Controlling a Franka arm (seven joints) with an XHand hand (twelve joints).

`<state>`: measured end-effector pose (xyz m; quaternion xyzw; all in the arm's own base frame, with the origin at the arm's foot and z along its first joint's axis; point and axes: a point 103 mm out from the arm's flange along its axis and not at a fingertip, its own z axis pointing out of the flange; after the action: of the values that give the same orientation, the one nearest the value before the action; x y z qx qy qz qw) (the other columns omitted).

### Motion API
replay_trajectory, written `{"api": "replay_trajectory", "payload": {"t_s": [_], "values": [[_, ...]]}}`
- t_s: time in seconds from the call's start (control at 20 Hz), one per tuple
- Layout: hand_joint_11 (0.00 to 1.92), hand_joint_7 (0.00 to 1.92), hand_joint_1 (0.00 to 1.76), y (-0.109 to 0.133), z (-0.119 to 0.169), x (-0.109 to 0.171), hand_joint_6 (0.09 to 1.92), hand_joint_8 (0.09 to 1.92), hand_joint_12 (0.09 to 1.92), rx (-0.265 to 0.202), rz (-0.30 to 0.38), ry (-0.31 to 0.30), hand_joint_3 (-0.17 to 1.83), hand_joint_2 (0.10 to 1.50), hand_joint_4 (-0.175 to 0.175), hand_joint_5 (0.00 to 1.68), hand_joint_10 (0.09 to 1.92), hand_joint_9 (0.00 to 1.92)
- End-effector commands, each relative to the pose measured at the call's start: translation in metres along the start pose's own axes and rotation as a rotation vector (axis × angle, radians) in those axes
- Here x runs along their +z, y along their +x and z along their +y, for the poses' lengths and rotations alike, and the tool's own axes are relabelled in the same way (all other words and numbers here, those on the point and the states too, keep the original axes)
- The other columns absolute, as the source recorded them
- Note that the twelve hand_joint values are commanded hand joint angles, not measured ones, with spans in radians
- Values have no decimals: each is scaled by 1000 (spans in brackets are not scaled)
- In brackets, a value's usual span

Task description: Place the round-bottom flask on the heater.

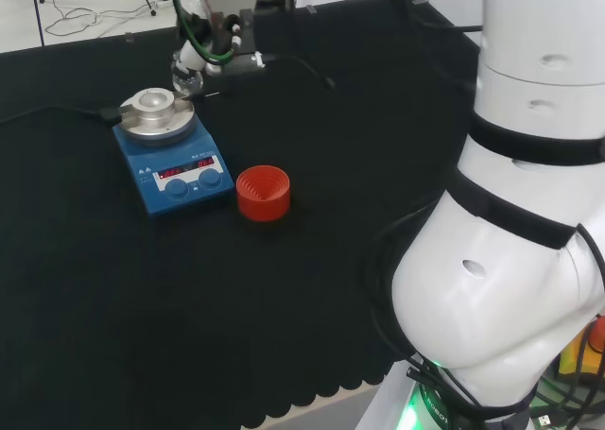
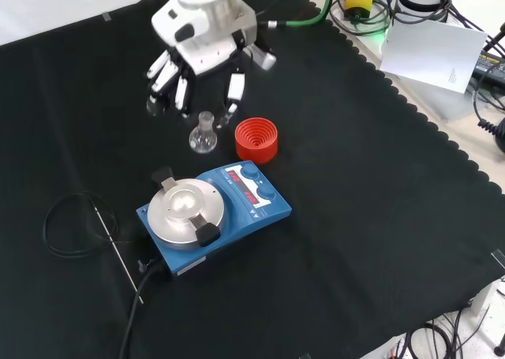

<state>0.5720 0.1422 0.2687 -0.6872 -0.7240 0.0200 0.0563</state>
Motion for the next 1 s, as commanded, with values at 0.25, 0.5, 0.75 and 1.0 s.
{"api": "replay_trajectory", "payload": {"t_s": [0.25,0.5,0.75,1.0], "values": [[412,338,1117,49,39,14,884,652,1309,-76,-47,44,777,639,118,1186,572,648],[413,338,1117,59,52,20,887,653,1309,-92,-55,39,779,639,116,1185,572,647],[413,338,1117,54,62,25,889,653,1309,-87,-69,41,781,639,115,1184,572,647],[414,341,1117,55,67,26,892,654,1309,-74,-65,37,783,638,113,1183,573,647]]}}
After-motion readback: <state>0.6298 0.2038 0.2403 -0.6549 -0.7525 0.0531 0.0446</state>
